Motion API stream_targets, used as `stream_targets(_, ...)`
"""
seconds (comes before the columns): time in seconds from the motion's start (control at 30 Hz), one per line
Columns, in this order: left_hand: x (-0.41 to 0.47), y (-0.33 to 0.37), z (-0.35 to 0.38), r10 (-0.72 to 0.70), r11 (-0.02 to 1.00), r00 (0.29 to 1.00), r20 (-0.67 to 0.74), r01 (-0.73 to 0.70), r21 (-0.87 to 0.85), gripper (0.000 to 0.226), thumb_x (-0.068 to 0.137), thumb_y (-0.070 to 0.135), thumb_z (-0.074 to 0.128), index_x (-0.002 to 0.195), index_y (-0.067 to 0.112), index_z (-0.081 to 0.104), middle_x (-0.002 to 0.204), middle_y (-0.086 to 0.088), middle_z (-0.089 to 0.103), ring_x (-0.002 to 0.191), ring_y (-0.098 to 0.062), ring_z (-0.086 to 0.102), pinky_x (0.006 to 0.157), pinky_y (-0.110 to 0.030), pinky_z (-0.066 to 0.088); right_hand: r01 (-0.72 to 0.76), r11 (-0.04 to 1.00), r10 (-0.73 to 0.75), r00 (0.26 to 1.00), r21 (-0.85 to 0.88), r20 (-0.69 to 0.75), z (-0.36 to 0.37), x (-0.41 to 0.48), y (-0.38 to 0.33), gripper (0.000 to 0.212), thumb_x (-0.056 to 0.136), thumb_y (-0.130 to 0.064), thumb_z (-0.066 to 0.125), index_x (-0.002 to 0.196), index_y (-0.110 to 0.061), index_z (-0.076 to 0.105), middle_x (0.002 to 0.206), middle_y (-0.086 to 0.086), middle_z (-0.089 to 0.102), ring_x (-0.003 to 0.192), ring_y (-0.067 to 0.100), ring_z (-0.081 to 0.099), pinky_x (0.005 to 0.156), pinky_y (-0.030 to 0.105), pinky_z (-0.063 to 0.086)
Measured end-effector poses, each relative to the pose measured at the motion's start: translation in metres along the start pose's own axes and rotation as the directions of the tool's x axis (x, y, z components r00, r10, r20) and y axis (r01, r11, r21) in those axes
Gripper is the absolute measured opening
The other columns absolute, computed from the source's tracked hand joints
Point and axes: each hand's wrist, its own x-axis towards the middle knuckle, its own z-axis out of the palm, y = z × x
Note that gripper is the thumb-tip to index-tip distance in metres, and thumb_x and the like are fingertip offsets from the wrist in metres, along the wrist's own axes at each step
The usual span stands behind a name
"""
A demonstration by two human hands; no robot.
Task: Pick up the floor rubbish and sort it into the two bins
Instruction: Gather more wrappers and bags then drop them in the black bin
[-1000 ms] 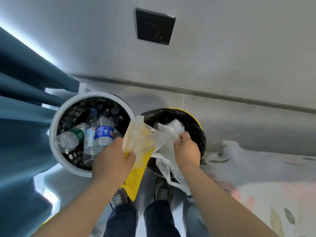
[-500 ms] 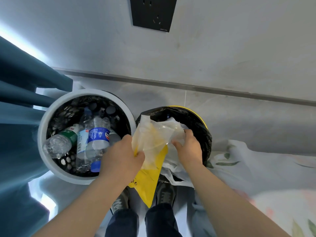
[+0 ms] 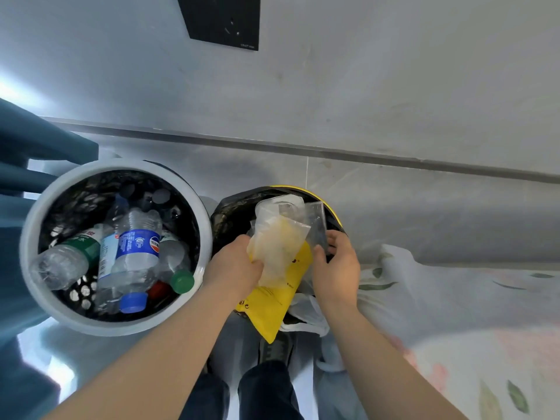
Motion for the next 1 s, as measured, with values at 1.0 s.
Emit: stream_targets(1.0,0.037,-0.012,0.018,0.121,0.992,0.966,-0.230,-0.106,0.075,0.074,0.093,0.024,0.055,0.152,0.019,0.010,0.143,-0.014,0.035,0.117,-0.032,0.051,0.096,-0.039,0.043,0.382,0.638,0.027,0.856,-0.668,0.516,0.075,0.027,0.007,0.059,0.099,-0.022,0.045,0.151,-0.023,0.017,0.150,0.013,0.026,0.135,0.033,0.034,0.100,0.043,0.042)
